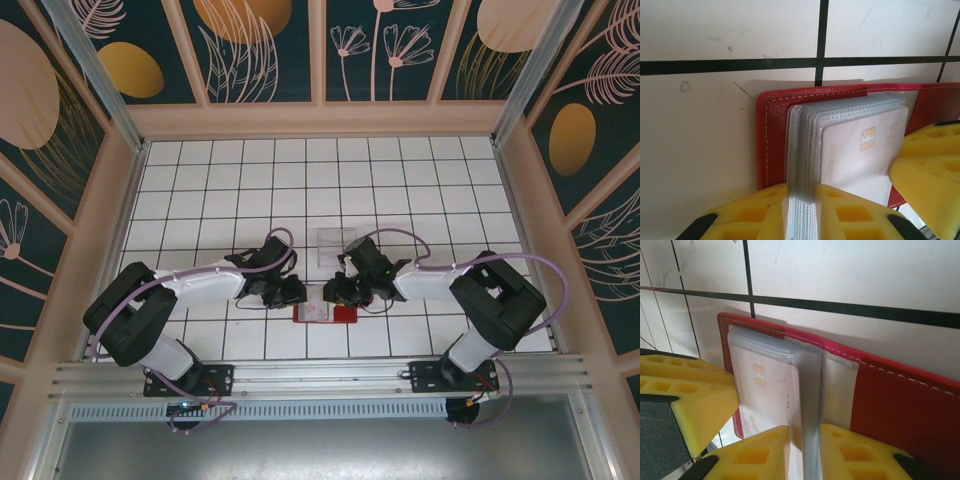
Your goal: Take the credit cards out of the card holder
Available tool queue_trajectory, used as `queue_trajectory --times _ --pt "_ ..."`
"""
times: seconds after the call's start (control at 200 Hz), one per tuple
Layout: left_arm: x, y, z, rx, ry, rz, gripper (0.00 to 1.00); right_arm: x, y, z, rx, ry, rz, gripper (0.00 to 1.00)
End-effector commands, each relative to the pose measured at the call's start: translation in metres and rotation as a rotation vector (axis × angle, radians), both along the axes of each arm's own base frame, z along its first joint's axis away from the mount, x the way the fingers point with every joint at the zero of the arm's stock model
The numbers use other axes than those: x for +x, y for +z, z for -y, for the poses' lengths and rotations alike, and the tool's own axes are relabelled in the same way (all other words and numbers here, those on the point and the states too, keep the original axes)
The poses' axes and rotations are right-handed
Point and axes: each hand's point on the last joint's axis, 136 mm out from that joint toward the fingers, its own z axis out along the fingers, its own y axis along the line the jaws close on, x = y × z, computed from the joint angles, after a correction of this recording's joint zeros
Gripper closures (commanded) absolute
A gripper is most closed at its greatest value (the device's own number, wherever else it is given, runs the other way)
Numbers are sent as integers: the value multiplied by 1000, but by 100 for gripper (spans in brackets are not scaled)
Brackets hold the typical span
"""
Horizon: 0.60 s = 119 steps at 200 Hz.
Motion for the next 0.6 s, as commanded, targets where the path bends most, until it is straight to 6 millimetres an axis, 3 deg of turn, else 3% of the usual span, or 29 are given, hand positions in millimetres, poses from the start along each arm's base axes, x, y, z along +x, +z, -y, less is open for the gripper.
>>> queue_trajectory --times 0.0,0.255,0.59 --pt "-10 -16 -9 41 -4 -36 78 2 -2 -1 -26 9 19 80" --pt "-10 -17 -12 61 -4 -38 78 1 -2 1 -31 0 20 86" --pt "-12 -23 -17 90 -4 -49 78 0 -1 8 -39 -17 29 86"
